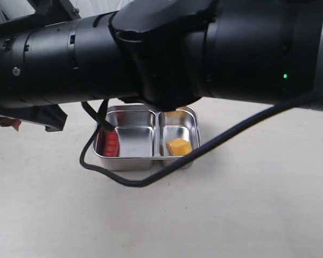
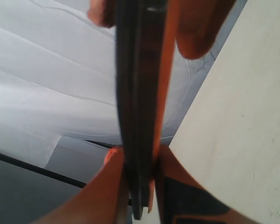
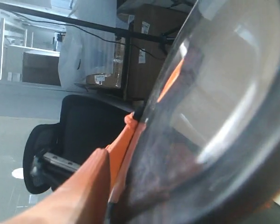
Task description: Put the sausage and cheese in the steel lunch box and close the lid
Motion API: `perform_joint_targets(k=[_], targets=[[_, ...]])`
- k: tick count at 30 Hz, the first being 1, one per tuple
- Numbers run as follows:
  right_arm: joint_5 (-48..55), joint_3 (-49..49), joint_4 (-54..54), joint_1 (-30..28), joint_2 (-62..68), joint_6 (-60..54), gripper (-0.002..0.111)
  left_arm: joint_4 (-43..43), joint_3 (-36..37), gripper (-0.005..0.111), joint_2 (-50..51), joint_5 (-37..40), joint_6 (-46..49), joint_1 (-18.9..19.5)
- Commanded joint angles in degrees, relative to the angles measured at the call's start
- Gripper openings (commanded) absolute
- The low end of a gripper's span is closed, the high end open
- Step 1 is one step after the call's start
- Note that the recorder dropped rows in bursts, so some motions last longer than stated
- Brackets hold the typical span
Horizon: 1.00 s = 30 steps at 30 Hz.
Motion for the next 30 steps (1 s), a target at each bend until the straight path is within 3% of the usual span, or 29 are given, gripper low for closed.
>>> perform_joint_targets(k=[1, 4, 9, 15, 21, 25, 30], targets=[[0.3, -1.4, -0.7, 1.0, -0.1, -2.6, 0.042, -1.3, -0.2, 0.0, 0.1, -0.4, -0.5, -1.2], [0.5, -1.4, -1.4, 1.1, -0.1, -2.7, 0.034, -1.1, -0.2, 0.0, 0.1, 0.1, -0.3, -1.4], [0.5, -1.4, -4.2, 1.1, -0.1, -3.6, 0.0, -1.1, -0.2, 0.0, 0.1, 0.1, -0.3, -1.4], [0.3, -1.4, -10.9, 0.5, -0.2, -3.9, 0.0, -1.1, -0.2, 0.0, -0.3, 0.1, -0.3, -1.4], [5.5, -1.4, -15.5, -5.6, -1.1, -3.5, 0.0, -3.9, -0.2, 0.004, -2.9, 1.1, -1.0, -1.4], [7.6, -1.4, -15.9, -8.7, -1.1, -3.4, 0.0, -6.4, -0.2, 0.02, -3.6, 1.1, -1.0, -1.4], [8.1, -1.4, -17.7, -9.9, -1.1, -3.4, 0.0, -11.1, -0.2, 0.05, -4.0, 1.2, -1.0, -1.4]])
